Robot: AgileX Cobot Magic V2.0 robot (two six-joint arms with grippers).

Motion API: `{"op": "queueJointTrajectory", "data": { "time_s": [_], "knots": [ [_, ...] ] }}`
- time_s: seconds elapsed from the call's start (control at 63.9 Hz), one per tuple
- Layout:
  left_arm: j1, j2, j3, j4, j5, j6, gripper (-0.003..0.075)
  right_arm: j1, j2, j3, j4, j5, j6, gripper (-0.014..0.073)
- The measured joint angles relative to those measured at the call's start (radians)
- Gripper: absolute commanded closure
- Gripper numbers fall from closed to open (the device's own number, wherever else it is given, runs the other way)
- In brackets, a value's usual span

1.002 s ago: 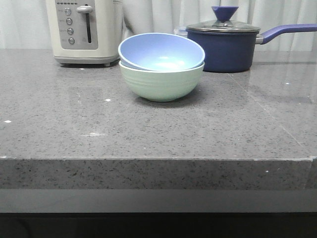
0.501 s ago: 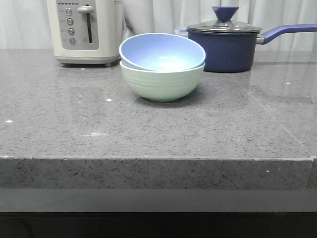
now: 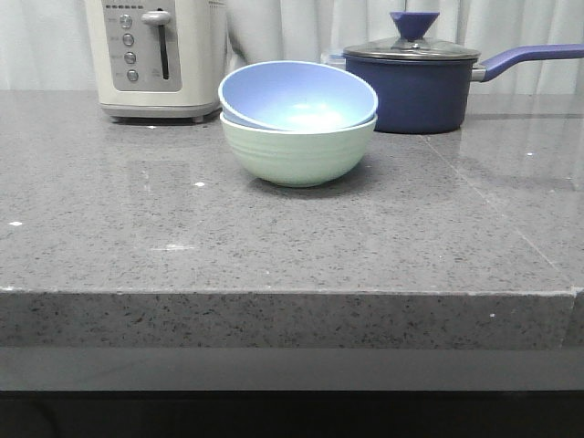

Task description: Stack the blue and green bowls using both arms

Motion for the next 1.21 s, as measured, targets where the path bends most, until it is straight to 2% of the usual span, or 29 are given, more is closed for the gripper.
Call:
{"op": "queueJointTrajectory", "data": {
  "time_s": [0.438, 0.689, 1.206],
  "knots": [
    [0.0, 0.0, 0.0, -0.007, -0.002, 0.0, 0.074, 0.0, 0.0, 0.0, 0.0, 0.0, 0.0, 0.0648],
    [0.0, 0.0, 0.0, 0.041, -0.006, -0.077, 0.074, 0.0, 0.0, 0.0, 0.0, 0.0, 0.0, 0.0648],
    [0.0, 0.0, 0.0, 0.041, -0.01, -0.077, 0.074, 0.0, 0.0, 0.0, 0.0, 0.0, 0.0, 0.0648]
  ]
}}
